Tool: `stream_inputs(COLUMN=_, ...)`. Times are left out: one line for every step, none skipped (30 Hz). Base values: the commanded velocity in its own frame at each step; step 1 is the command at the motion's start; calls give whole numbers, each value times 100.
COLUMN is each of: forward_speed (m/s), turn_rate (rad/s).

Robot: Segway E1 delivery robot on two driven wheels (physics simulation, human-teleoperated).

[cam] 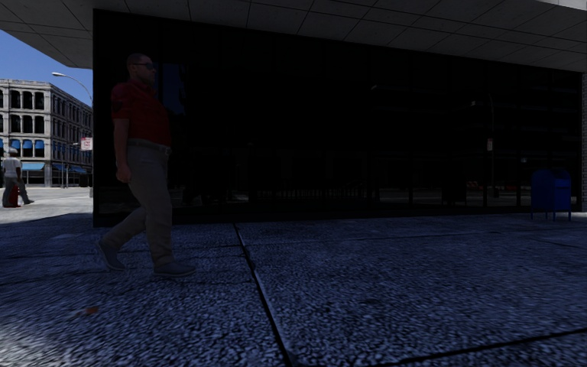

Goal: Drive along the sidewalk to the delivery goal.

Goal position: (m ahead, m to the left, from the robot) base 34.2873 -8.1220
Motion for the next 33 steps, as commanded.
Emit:
stream_inputs(forward_speed=0, turn_rate=0)
stream_inputs(forward_speed=0, turn_rate=0)
stream_inputs(forward_speed=0, turn_rate=0)
stream_inputs(forward_speed=0, turn_rate=0)
stream_inputs(forward_speed=0, turn_rate=0)
stream_inputs(forward_speed=0, turn_rate=0)
stream_inputs(forward_speed=0, turn_rate=0)
stream_inputs(forward_speed=0, turn_rate=0)
stream_inputs(forward_speed=0, turn_rate=0)
stream_inputs(forward_speed=0, turn_rate=0)
stream_inputs(forward_speed=0, turn_rate=0)
stream_inputs(forward_speed=0, turn_rate=0)
stream_inputs(forward_speed=0, turn_rate=0)
stream_inputs(forward_speed=0, turn_rate=0)
stream_inputs(forward_speed=0, turn_rate=0)
stream_inputs(forward_speed=0, turn_rate=0)
stream_inputs(forward_speed=0, turn_rate=0)
stream_inputs(forward_speed=0, turn_rate=0)
stream_inputs(forward_speed=0, turn_rate=0)
stream_inputs(forward_speed=0, turn_rate=0)
stream_inputs(forward_speed=0, turn_rate=0)
stream_inputs(forward_speed=0, turn_rate=0)
stream_inputs(forward_speed=0, turn_rate=0)
stream_inputs(forward_speed=0, turn_rate=0)
stream_inputs(forward_speed=0, turn_rate=0)
stream_inputs(forward_speed=0, turn_rate=0)
stream_inputs(forward_speed=0, turn_rate=0)
stream_inputs(forward_speed=0, turn_rate=0)
stream_inputs(forward_speed=0, turn_rate=0)
stream_inputs(forward_speed=0, turn_rate=0)
stream_inputs(forward_speed=0, turn_rate=0)
stream_inputs(forward_speed=0, turn_rate=0)
stream_inputs(forward_speed=0, turn_rate=0)
